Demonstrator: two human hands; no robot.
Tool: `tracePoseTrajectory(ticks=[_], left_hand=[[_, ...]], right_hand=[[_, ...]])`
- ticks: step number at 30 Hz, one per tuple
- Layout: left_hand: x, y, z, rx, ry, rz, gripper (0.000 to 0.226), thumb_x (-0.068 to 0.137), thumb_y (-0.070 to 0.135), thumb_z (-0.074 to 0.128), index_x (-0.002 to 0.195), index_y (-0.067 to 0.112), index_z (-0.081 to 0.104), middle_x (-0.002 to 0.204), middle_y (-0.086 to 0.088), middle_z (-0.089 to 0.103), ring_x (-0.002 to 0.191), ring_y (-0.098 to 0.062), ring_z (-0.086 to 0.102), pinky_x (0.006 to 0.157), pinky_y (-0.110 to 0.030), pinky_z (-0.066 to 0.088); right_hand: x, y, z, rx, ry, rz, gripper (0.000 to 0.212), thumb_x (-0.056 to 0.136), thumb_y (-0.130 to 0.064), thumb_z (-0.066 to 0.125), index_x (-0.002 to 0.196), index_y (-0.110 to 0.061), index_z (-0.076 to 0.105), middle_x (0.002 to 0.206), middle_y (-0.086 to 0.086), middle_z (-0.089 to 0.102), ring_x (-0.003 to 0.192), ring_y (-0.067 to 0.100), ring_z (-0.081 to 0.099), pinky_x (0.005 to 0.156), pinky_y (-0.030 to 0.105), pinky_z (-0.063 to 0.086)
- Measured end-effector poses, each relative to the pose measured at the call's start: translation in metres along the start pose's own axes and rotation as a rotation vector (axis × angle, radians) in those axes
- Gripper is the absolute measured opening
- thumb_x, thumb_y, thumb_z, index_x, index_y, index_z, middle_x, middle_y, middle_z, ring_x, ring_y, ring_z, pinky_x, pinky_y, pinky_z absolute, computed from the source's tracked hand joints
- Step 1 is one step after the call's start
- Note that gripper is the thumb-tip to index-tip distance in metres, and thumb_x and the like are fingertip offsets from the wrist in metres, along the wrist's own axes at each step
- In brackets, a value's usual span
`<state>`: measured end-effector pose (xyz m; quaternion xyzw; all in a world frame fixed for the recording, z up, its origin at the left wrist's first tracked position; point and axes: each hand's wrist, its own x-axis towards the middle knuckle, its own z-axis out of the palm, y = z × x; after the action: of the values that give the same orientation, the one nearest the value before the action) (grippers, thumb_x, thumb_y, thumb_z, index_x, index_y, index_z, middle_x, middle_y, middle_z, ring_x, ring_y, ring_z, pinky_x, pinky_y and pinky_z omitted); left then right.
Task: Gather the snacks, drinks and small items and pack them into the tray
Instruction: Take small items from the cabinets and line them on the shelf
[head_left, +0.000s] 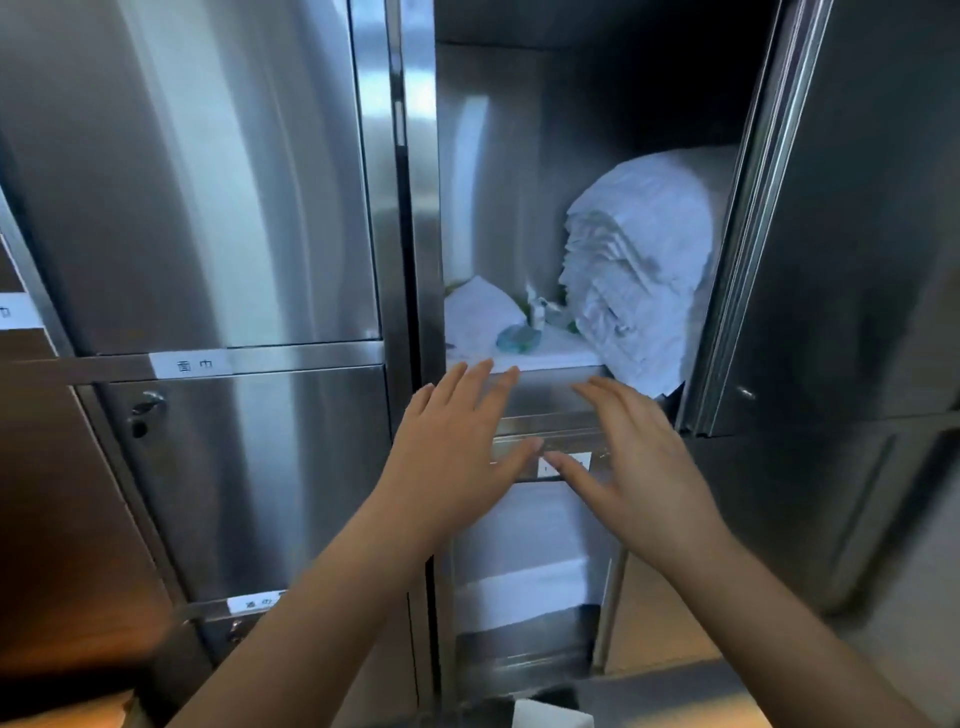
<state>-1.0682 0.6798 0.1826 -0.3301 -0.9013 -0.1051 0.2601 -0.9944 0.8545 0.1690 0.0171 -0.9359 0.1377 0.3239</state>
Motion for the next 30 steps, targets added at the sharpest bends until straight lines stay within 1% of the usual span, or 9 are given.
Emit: tracePoseTrajectory(ticks=[3,9,12,15,20,25,30], left_hand=[[0.047,-0.001,0.036,-0.011,0.002,-0.004,0.071,0.087,0.065,0.024,0.149,0.03,0.017,0.156,0.003,0.017,0.143,-0.017,0.013,0.113,-0.036,0.014],[0.133,-0.001,0.113,0.016,-0.04,-0.084,0.07,0.09,0.063,0.029,0.15,0.029,0.012,0.157,0.002,0.013,0.144,-0.017,0.009,0.114,-0.036,0.011],[0.17,-0.003,0.143,0.024,-0.07,-0.147,0.07,0.091,0.063,0.028,0.15,0.029,0.011,0.158,0.002,0.012,0.144,-0.017,0.008,0.115,-0.037,0.011],[0.201,-0.006,0.169,0.05,-0.083,-0.171,0.071,0.09,0.064,0.028,0.149,0.028,0.013,0.157,0.0,0.015,0.144,-0.019,0.011,0.116,-0.039,0.013],[0.249,-0.02,0.207,0.078,-0.092,-0.201,0.071,0.09,0.064,0.029,0.149,0.028,0.013,0.157,0.0,0.015,0.144,-0.019,0.01,0.116,-0.04,0.012],[0.297,-0.045,0.256,0.051,-0.116,-0.241,0.07,0.091,0.063,0.03,0.149,0.028,0.013,0.157,0.0,0.014,0.144,-0.02,0.009,0.115,-0.042,0.009],[0.358,-0.083,0.315,0.06,-0.104,-0.244,0.068,0.093,0.057,0.035,0.149,0.025,0.015,0.157,-0.003,0.015,0.144,-0.023,0.01,0.114,-0.043,0.012]], right_hand=[[0.03,0.048,0.01,-0.023,0.005,0.019,0.07,0.083,-0.061,0.047,0.14,-0.021,0.038,0.145,-0.004,0.038,0.135,0.012,0.029,0.112,0.032,0.028],[0.096,0.139,0.042,-0.044,-0.034,-0.005,0.066,0.085,-0.054,0.054,0.14,-0.022,0.038,0.144,-0.002,0.039,0.133,0.013,0.03,0.109,0.025,0.023],[0.13,0.178,0.061,-0.035,-0.082,-0.011,0.068,0.086,-0.057,0.052,0.142,-0.023,0.034,0.147,-0.004,0.035,0.134,0.011,0.027,0.11,0.025,0.022],[0.158,0.212,0.08,-0.018,-0.106,-0.018,0.069,0.086,-0.06,0.047,0.144,-0.025,0.031,0.148,-0.005,0.032,0.135,0.01,0.025,0.111,0.026,0.023],[0.197,0.251,0.113,0.005,-0.136,-0.021,0.067,0.088,-0.057,0.048,0.144,-0.024,0.029,0.149,-0.005,0.03,0.136,0.011,0.025,0.112,0.028,0.025],[0.236,0.276,0.148,-0.009,-0.143,-0.026,0.064,0.089,-0.054,0.049,0.143,-0.024,0.031,0.148,-0.002,0.032,0.136,0.014,0.028,0.111,0.028,0.025],[0.291,0.298,0.2,-0.006,-0.126,0.015,0.06,0.089,-0.05,0.052,0.14,-0.023,0.037,0.146,-0.001,0.037,0.133,0.017,0.034,0.107,0.029,0.029]])
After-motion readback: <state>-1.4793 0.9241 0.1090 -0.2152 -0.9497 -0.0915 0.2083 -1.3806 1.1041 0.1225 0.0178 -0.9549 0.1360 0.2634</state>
